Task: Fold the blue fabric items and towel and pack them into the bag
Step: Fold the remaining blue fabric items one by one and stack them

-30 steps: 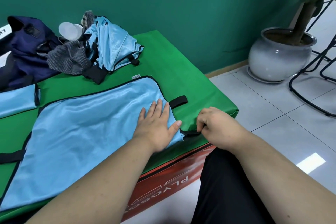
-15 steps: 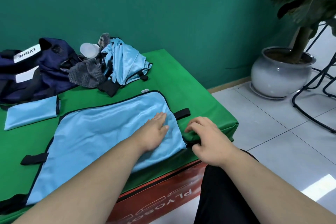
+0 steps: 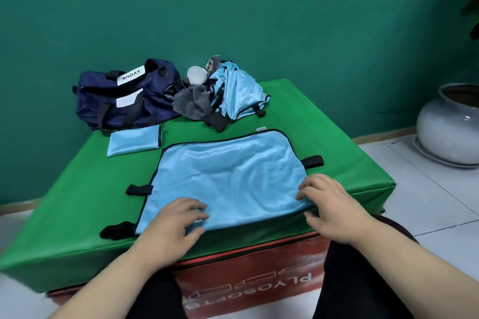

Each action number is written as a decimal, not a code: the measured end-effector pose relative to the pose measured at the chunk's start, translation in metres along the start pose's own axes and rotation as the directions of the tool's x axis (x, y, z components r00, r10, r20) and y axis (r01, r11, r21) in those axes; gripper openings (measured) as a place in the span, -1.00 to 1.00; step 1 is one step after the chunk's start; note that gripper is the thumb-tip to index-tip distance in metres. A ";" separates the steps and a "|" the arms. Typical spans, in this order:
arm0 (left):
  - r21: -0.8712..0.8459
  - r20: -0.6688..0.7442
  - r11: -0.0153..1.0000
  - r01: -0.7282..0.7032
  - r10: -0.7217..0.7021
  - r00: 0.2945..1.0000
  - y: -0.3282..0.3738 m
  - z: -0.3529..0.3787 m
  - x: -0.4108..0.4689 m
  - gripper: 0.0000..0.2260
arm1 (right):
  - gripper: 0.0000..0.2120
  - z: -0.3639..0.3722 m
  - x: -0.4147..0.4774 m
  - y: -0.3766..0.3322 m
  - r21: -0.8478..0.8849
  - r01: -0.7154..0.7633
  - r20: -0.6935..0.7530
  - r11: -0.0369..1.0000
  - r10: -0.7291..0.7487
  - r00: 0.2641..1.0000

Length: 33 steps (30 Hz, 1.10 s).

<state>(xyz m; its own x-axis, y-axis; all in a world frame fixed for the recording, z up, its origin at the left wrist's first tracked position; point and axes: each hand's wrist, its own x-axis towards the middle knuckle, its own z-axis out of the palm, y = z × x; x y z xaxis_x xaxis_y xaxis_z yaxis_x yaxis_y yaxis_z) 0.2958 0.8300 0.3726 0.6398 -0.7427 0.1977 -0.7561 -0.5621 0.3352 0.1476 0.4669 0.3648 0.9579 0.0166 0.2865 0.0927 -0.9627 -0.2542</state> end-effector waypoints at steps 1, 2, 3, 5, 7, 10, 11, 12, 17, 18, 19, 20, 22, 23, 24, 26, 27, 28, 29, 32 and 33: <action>0.037 -0.028 0.999 0.018 -0.017 0.999 -0.011 -0.006 -0.009 -0.70 | -0.68 0.002 0.001 -0.001 0.001 0.003 0.001 1.000 -0.003 1.000; 0.064 -0.055 0.997 0.037 -0.034 0.998 -0.020 -0.012 -0.018 -0.69 | -0.69 0.003 0.002 -0.003 0.000 0.004 0.003 1.000 -0.004 1.000; 0.085 -0.082 0.994 0.063 -0.056 0.995 -0.028 -0.016 -0.026 -0.67 | -0.70 0.004 0.003 -0.004 -0.001 0.007 0.006 1.000 -0.007 1.000; 0.109 -0.140 0.987 0.116 -0.100 0.985 -0.042 -0.022 -0.040 -0.63 | -0.71 0.006 0.005 -0.005 0.008 0.005 0.005 1.000 -0.006 1.000; 0.105 -0.185 0.981 0.163 -0.142 0.972 -0.052 -0.024 -0.050 -0.61 | -0.73 0.008 0.006 -0.004 0.026 -0.014 0.002 1.000 0.014 1.000; 0.098 -0.181 0.972 0.212 -0.192 0.965 -0.060 -0.025 -0.054 -0.63 | -0.73 0.010 0.009 0.000 0.047 -0.042 0.012 0.998 0.042 0.999; 0.082 -0.153 0.971 0.226 -0.211 0.965 -0.063 -0.026 -0.054 -0.65 | -0.73 0.010 0.010 0.001 0.051 -0.054 0.025 0.997 0.053 0.998; 0.058 -0.115 0.971 0.233 -0.226 0.967 -0.066 -0.026 -0.053 -0.66 | -0.72 0.010 0.011 0.003 0.064 -0.073 0.043 0.995 0.071 0.997; -0.072 -0.081 0.969 0.235 -0.240 0.967 -0.081 -0.027 -0.052 -0.55 | -0.69 0.008 0.013 0.009 0.123 -0.094 0.091 0.988 0.083 0.992; -0.082 -0.105 0.969 0.234 -0.242 0.965 -0.081 -0.027 -0.052 -0.56 | -0.68 0.008 0.014 0.011 0.128 -0.088 0.082 0.988 0.078 0.994; -0.084 -0.131 0.970 0.229 -0.238 0.962 -0.081 -0.027 -0.052 -0.55 | -0.67 0.008 0.015 0.012 0.141 -0.091 0.070 0.986 0.081 0.994; -0.086 -0.152 0.971 0.224 -0.235 0.960 -0.081 -0.027 -0.053 -0.55 | -0.65 0.008 0.015 0.014 0.158 -0.101 0.062 0.982 0.092 0.994; -0.095 -0.173 0.967 0.238 -0.251 0.952 -0.082 -0.026 -0.054 -0.55 | -0.59 0.006 0.017 0.016 0.183 -0.128 0.060 0.975 0.119 0.991; -0.099 -0.174 0.963 0.251 -0.265 0.948 -0.083 -0.025 -0.055 -0.55 | -0.56 0.006 0.018 0.017 0.194 -0.142 0.061 0.971 0.133 0.989; -0.110 -0.175 0.958 0.265 -0.281 0.944 -0.084 -0.025 -0.056 -0.57 | -0.53 0.005 0.019 0.018 0.211 -0.162 0.061 0.964 0.152 0.986; -0.162 -0.178 0.938 0.306 -0.333 0.926 -0.085 -0.024 -0.058 -0.60 | -0.53 0.006 0.019 0.020 0.250 -0.218 0.050 0.944 0.212 0.976; -0.201 -0.171 0.921 0.335 -0.369 0.914 -0.085 -0.025 -0.058 -0.63 | -0.55 0.006 0.018 0.022 0.264 -0.244 0.039 0.933 0.242 0.969; -0.235 -0.159 0.903 0.360 -0.401 0.902 -0.085 -0.026 -0.058 -0.65 | -0.59 0.007 0.018 0.023 0.274 -0.266 0.030 0.924 0.268 0.963; -0.256 -0.152 0.892 0.374 -0.419 0.895 -0.084 -0.028 -0.058 -0.64 | -0.62 0.008 0.018 0.025 0.286 -0.293 0.026 0.913 0.298 0.954; -0.263 -0.155 0.889 0.376 -0.424 0.892 -0.082 -0.029 -0.058 -0.62 | -0.66 0.006 0.018 0.025 0.314 -0.362 0.026 0.878 0.373 0.927; -0.268 -0.154 0.886 0.379 -0.427 0.891 -0.082 -0.029 -0.058 -0.62 | -0.67 0.005 0.018 0.024 0.325 -0.371 0.026 0.870 0.384 0.923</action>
<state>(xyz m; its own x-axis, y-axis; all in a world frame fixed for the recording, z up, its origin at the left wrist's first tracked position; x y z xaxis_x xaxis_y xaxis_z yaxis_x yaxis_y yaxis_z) 0.3248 0.9292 0.3604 0.9143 -0.3651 0.1750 -0.3907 -0.6817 0.6186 0.1681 0.4453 0.3594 0.9267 -0.3476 0.1429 -0.1867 -0.7558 -0.6276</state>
